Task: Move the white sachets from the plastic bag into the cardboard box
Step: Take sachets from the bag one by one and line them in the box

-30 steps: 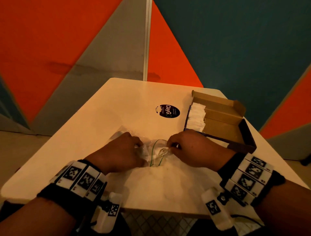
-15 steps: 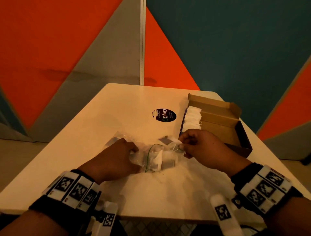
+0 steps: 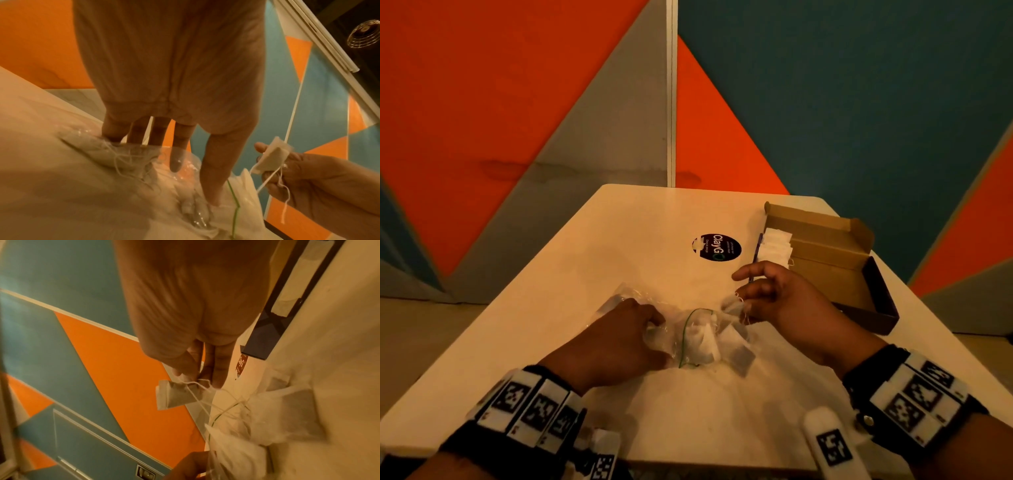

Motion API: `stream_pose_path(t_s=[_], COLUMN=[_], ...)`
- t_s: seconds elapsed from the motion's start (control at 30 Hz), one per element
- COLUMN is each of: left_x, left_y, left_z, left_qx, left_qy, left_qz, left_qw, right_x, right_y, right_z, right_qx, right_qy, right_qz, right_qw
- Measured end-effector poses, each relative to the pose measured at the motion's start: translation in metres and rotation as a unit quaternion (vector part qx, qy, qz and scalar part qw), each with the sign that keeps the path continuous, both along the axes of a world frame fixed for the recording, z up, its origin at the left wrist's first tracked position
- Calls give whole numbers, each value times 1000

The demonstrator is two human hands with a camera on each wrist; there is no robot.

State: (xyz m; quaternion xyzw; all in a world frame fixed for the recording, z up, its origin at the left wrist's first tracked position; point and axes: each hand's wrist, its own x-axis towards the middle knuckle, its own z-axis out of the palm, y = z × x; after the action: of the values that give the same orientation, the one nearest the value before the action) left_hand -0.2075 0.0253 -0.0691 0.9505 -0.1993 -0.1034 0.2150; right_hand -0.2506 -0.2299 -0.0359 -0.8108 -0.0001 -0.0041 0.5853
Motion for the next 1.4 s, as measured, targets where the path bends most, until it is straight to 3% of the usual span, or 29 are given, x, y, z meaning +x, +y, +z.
stream_pose_path(t_s=[0.17, 0.33, 0.47, 0.73, 0.83, 0.93, 1.07, 1.13, 1.23, 1.4], left_x=[-2, -15, -21, -16, -13, -11, -8, -8, -9, -9], left_y=[-2, -17, -35, -31, -26, -24, -26, -27, -25, -23], left_z=[14, 26, 33, 32, 32, 31, 28, 27, 26, 24], left_qx=[-19, -94, -139, -205, -238, -243, -285, -315, -353, -391], left_qy=[7, -129, -179, -135, -122, -106, -53, -11, 36, 38], left_qz=[-2, -42, -87, 6, 25, 40, 53, 50, 43, 63], left_qw=[1000, 986, 970, 970, 963, 963, 956, 948, 934, 917], right_x=[2, 3, 5, 4, 4, 3, -2, -2, -3, -5], right_y=[4, 14, 19, 15, 10, 8, 18, 22, 19, 13], right_z=[-3, -6, -6, -8, -10, -12, -17, -18, -15, 0], right_qx=[66, 73, 63, 85, 35, -63, -279, -320, -243, -50], right_qy=[9, 1, 8, 6, 30, 73, 95, 77, 58, 54], right_qz=[13, 13, 11, -26, -45, -6, 93, 91, 50, 1], right_qw=[998, 997, 998, 996, 998, 995, 951, 940, 967, 997])
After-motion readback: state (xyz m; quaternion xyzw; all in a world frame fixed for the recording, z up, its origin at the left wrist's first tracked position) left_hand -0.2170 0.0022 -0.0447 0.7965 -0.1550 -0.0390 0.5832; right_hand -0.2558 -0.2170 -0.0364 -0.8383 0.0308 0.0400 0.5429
